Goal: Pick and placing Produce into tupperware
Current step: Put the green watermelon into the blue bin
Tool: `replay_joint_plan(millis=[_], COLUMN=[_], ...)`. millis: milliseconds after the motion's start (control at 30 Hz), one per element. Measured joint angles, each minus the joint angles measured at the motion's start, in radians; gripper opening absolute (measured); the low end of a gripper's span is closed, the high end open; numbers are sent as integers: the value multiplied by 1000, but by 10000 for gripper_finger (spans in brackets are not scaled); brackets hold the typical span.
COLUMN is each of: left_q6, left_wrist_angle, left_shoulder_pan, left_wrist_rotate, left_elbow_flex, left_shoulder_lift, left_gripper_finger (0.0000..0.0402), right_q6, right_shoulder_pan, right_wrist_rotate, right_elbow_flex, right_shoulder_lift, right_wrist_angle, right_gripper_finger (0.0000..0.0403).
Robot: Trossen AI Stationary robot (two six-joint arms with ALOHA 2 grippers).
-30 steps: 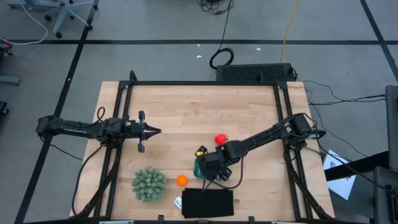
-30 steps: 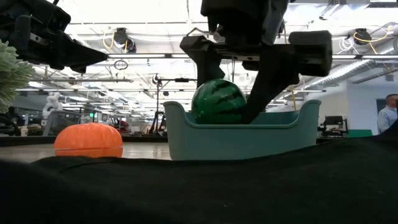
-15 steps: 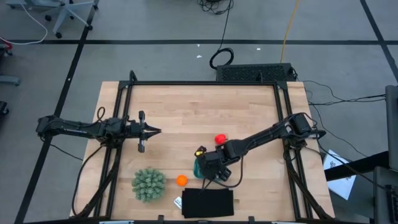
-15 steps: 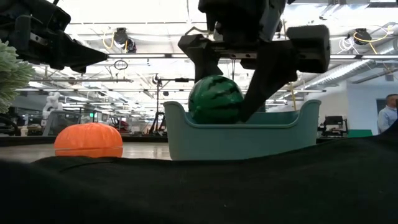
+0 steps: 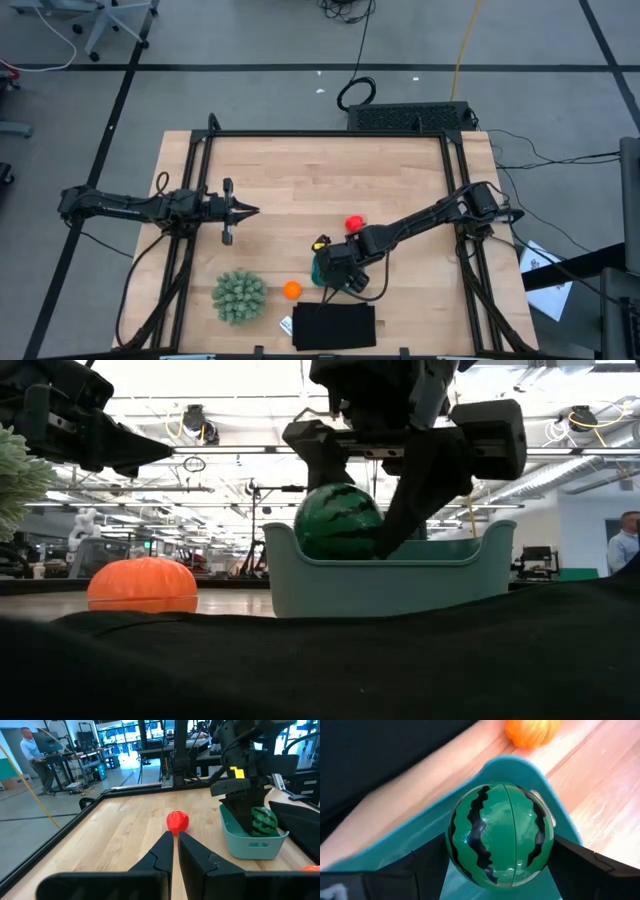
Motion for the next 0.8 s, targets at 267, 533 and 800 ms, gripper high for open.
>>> replay_joint_plan(millis=[267, 533, 800], left_q6=[0, 0, 0], left_wrist_angle=[-9, -16, -16], left_shoulder_pan=[0, 0, 0], left_wrist_rotate=[0, 0, 0], left_elbow_flex=[0, 0, 0], left_shoulder_lift=[0, 0, 0], left_gripper_finger=[31, 31, 31], right_q6=[7, -39, -45], right_shoulder_pan=[-5, -5, -5], right_wrist_rotate=[4, 4, 8], right_elbow_flex=[1, -56, -82], right_shoulder_lift=[7, 7, 7], right_wrist_angle=[14, 32, 73], right_gripper_finger=[284, 284, 284])
